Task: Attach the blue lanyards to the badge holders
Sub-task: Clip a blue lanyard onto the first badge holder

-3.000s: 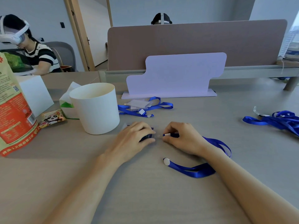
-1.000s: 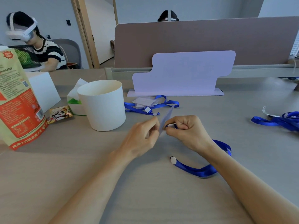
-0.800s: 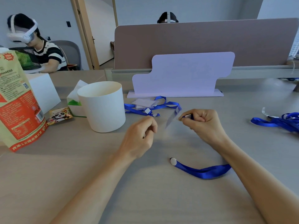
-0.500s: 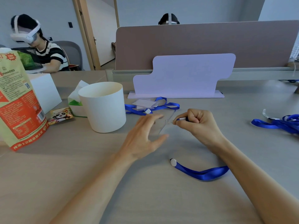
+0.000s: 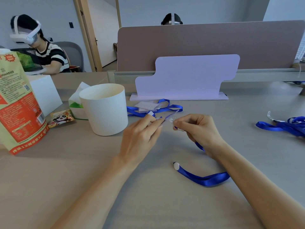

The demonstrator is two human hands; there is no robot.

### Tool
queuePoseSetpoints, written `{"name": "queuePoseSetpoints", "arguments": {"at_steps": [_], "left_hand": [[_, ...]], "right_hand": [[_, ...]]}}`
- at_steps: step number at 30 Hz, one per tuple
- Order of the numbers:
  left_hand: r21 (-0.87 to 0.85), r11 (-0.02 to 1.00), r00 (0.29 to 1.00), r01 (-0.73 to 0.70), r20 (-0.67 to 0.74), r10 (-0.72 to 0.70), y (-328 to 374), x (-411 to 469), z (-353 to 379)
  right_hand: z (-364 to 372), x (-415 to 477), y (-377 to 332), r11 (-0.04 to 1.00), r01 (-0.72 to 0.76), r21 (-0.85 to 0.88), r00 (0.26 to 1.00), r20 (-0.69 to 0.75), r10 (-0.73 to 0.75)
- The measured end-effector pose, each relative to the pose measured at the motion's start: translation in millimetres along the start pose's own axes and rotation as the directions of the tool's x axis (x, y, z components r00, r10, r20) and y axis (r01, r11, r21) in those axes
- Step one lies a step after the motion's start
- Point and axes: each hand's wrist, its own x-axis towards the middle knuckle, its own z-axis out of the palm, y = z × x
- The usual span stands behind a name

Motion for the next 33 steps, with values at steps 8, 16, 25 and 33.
{"name": "queuePoseSetpoints", "arguments": {"at_steps": [8,16,25,33], "left_hand": [[0.238,0.952,0.978,-0.192,-0.036,0.206,-2.8,7.4,-3.0],[0.304,0.933,0.981,-0.191,0.077,0.176,-14.4,-0.3,10.4],[0.107,0.993,0.836,-0.043,0.548,-0.023,-22.5,-12.8,19.4],[-0.253,0.839,0.586,0.481,0.805,-0.093,10.2,-4.2,3.3]], "right_hand": [[-0.7,10.1,7.3,0.932,-0.31,0.19,0.947,-0.025,0.321],[-11.1,10.4,17.8,0.978,-0.211,-0.004,0.968,-0.142,0.208],[-19.2,9.9,7.3,0.997,0.052,-0.05,0.996,-0.064,-0.056],[-14.9,5.2,-4.0,0.951,0.103,0.29,0.985,-0.162,-0.057]]}}
